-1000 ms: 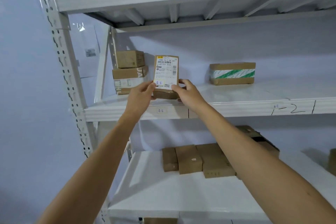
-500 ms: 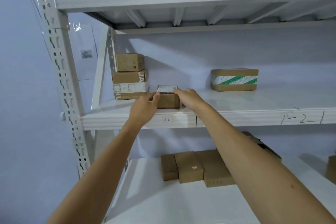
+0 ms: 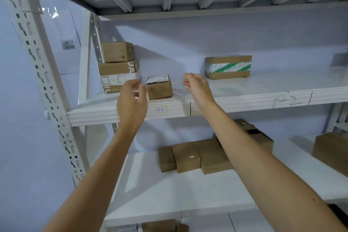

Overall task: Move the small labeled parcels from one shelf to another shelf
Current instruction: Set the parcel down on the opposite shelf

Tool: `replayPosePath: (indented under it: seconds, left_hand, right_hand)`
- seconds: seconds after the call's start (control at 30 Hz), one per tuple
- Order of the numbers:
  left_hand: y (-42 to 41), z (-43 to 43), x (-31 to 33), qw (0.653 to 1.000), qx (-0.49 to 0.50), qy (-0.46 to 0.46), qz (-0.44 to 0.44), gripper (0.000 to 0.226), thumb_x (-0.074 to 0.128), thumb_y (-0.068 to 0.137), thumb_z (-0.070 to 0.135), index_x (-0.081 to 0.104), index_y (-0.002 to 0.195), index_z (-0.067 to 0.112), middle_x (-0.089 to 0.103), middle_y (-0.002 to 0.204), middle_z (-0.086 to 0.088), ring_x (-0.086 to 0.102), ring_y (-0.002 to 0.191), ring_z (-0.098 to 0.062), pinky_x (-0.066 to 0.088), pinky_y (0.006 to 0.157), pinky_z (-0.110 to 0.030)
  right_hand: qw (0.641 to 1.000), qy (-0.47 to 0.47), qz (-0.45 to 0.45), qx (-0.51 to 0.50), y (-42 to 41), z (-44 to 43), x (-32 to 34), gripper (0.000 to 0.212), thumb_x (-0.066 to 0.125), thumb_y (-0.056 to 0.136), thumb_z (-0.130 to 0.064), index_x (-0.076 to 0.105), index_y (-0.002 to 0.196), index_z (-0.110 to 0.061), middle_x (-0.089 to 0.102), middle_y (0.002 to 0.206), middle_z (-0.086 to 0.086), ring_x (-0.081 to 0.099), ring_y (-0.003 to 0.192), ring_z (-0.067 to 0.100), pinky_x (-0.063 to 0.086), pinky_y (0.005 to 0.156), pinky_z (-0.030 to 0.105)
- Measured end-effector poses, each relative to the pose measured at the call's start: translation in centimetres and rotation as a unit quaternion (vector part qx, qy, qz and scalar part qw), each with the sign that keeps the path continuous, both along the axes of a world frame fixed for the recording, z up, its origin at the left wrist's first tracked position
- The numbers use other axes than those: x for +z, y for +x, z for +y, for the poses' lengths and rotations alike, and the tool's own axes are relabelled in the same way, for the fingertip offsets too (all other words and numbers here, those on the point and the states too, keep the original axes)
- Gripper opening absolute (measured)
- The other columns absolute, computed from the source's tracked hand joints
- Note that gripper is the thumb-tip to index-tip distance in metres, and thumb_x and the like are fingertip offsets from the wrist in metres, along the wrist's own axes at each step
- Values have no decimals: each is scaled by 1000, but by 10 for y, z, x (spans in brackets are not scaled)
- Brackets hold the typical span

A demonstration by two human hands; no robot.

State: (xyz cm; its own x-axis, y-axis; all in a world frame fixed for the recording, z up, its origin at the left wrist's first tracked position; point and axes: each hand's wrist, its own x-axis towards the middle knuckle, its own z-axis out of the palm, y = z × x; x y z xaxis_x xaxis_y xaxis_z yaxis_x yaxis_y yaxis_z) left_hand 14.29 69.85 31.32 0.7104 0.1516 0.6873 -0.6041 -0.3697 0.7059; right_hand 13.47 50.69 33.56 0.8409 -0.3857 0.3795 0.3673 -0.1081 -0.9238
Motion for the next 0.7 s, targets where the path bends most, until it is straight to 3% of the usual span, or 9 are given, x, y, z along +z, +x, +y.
replayPosePath:
  seconds: [0.07, 0.13, 0.33, 0.5, 0.7]
  left_hand:
    - [-13, -10, -4, 999, -44, -19, -18, 27, 48, 105, 32, 66, 119, 18, 72, 107, 4, 66, 92, -3, 48, 81, -17]
    - [-23, -27, -6, 994, -99, -28, -20, 27, 48, 104, 31, 69, 112, 18, 72, 98, 4, 66, 84, 0, 49, 76, -15]
    - [-41, -99, -18, 973, -229, -5, -3, 26, 46, 105, 30, 70, 111, 19, 73, 105, 4, 72, 80, -8, 57, 82, -39]
    - [-62, -170, -32, 955, -293, 15, 50, 23, 48, 105, 30, 69, 107, 23, 75, 106, 2, 73, 82, -10, 58, 89, -50]
    - [-97, -281, -55, 915, -378, 114, 83, 24, 50, 104, 34, 70, 115, 27, 73, 115, 8, 71, 105, -14, 55, 100, -44]
  right_hand:
    - [1000, 17, -4, 11, -12, -5, -7, 38, 61, 92, -34, 67, 101, 3, 64, 97, 4, 66, 116, 35, 44, 113, 52]
    - [999, 28, -1, 22, -24, -12, -15, 21, 61, 94, -31, 67, 94, -11, 66, 101, 6, 68, 113, 25, 45, 113, 48]
    - [999, -33, -4, -13, -79, -56, -38, 9, 62, 99, -27, 70, 102, -22, 72, 113, 9, 68, 114, 26, 54, 103, 39]
    - [996, -57, 26, -60, -126, -134, -50, 10, 61, 101, -23, 71, 101, -20, 72, 106, 1, 70, 106, 16, 55, 104, 37]
    - [988, -70, 78, -111, -182, -256, -79, 14, 61, 100, -30, 69, 107, -21, 71, 108, 0, 69, 112, 19, 54, 103, 37]
